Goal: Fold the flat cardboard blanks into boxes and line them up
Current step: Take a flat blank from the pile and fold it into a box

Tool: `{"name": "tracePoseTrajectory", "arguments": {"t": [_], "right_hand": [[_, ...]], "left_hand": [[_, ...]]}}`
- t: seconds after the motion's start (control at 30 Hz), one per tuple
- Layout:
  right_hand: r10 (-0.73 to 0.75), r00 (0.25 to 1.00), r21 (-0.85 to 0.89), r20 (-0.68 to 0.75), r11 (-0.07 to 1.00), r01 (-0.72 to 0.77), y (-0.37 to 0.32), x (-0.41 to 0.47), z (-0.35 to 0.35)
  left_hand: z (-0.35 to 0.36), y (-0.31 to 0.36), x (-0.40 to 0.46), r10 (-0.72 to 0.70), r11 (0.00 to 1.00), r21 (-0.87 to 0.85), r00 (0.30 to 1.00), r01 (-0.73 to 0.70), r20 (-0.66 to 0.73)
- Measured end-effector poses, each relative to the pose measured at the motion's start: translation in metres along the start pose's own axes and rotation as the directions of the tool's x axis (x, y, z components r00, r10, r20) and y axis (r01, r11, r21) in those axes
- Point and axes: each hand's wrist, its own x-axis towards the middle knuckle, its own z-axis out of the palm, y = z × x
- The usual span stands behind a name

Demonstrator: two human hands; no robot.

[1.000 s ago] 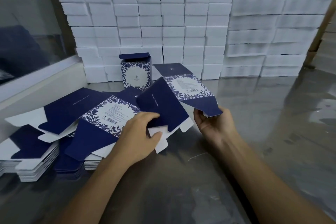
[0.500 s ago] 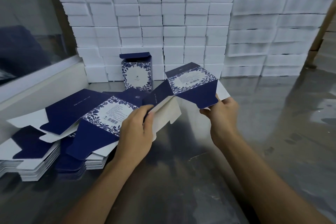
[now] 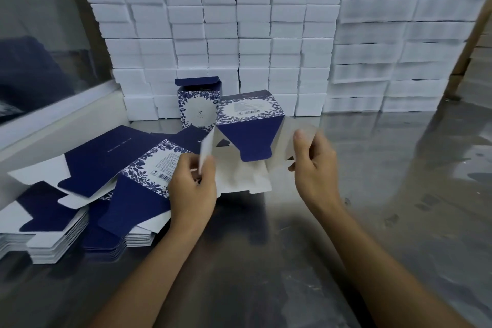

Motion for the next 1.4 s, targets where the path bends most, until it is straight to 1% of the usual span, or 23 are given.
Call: {"name": "tracePoseTrajectory", "arguments": {"t": [0.1,0.17,0.23,0.27,0.33,0.4,0.47,0.53,0.6,0.63,0.67,0.73,0.77,0.9,1.0,1.07,1.13,1.2,1.27,1.33,1.4], "right_hand": [[0.046,0.993,0.162,-0.111,0.986,-0.028,0.0,0.005,-0.004],[0.027,0.988,0.218,-0.154,0.976,0.007,-0.002,0.008,-0.007],[-0.057,0.984,0.183,-0.171,0.979,0.089,-0.003,0.009,-0.008],[-0.091,0.981,0.163,-0.173,0.979,0.119,-0.002,0.009,-0.008],[-0.127,0.98,0.123,-0.155,0.981,0.147,-0.002,0.009,-0.007],[-0.156,0.983,0.09,-0.101,0.982,0.165,0.002,0.011,-0.006],[-0.137,0.99,0.068,-0.015,0.988,0.138,0.009,0.012,-0.006],[-0.1,0.985,0.013,0.142,0.995,0.099,0.016,0.012,-0.009],[-0.071,0.939,-0.116,0.336,0.986,0.116,0.022,0.01,-0.012],[-0.05,0.912,-0.159,0.408,0.979,0.126,0.023,0.01,-0.014],[-0.021,0.896,-0.165,0.444,0.981,0.105,0.023,0.012,-0.015],[0.044,0.89,-0.073,0.453,0.997,-0.012,0.021,0.016,-0.019],[0.071,0.886,-0.055,0.457,0.997,-0.051,0.022,0.018,-0.023],[0.136,0.813,-0.186,0.566,0.982,-0.034,0.026,0.02,-0.031],[0.109,0.829,-0.191,0.549,0.982,-0.003,0.025,0.019,-0.029],[0.065,0.859,-0.215,0.508,0.975,0.053,0.022,0.017,-0.024],[0.025,0.916,-0.217,0.401,0.974,0.069,0.019,0.012,-0.017],[0.004,0.963,-0.177,0.271,0.983,0.045,0.016,0.008,-0.011],[-0.008,0.988,-0.109,0.153,0.994,0.025,0.012,0.006,-0.009],[-0.024,0.998,-0.057,0.057,0.998,0.027,0.008,0.006,-0.01],[-0.023,1.0,-0.039,0.006,0.999,0.024,0.005,0.006,-0.01]], "left_hand": [[0.0,0.0,0.001,0.023,0.997,-0.069,1.0,-0.023,0.002],[0.0,0.002,0.004,0.005,0.992,-0.128,1.0,-0.005,0.003],[-0.002,0.005,0.007,-0.054,0.967,-0.25,0.998,0.055,0.011],[-0.003,0.007,0.008,-0.064,0.952,-0.298,0.998,0.064,0.009],[-0.005,0.01,0.011,-0.047,0.943,-0.331,0.999,0.041,-0.01],[-0.006,0.012,0.012,-0.02,0.945,-0.327,0.999,0.009,-0.031],[-0.006,0.013,0.013,-0.008,0.945,-0.327,0.999,-0.006,-0.042],[-0.005,0.015,0.016,0.001,0.951,-0.308,0.999,-0.014,-0.04],[-0.001,0.017,0.019,0.011,0.961,-0.278,0.999,-0.02,-0.033],[0.001,0.018,0.022,0.017,0.965,-0.262,0.999,-0.024,-0.03],[0.003,0.019,0.025,0.019,0.967,-0.252,0.999,-0.025,-0.029],[0.005,0.021,0.03,0.027,0.972,-0.231,0.999,-0.034,-0.036],[0.006,0.022,0.033,0.038,0.976,-0.212,0.998,-0.046,-0.042],[0.007,0.019,0.034,0.054,0.982,-0.179,0.996,-0.065,-0.064],[0.005,0.013,0.029,0.048,0.982,-0.18,0.996,-0.062,-0.081],[0.003,0.008,0.026,0.037,0.98,-0.192,0.996,-0.052,-0.081],[0.002,0.007,0.022,0.058,0.981,-0.178,0.995,-0.071,-0.078],[0.0,0.008,0.019,0.102,0.981,-0.158,0.993,-0.109,-0.055],[0.0,0.006,0.014,0.174,0.981,-0.085,0.985,-0.174,-0.003],[-0.001,0.003,0.01,0.27,0.96,0.053,0.96,-0.274,0.072],[0.0,-0.001,0.008,0.327,0.926,0.155,0.936,-0.345,0.131]]}}
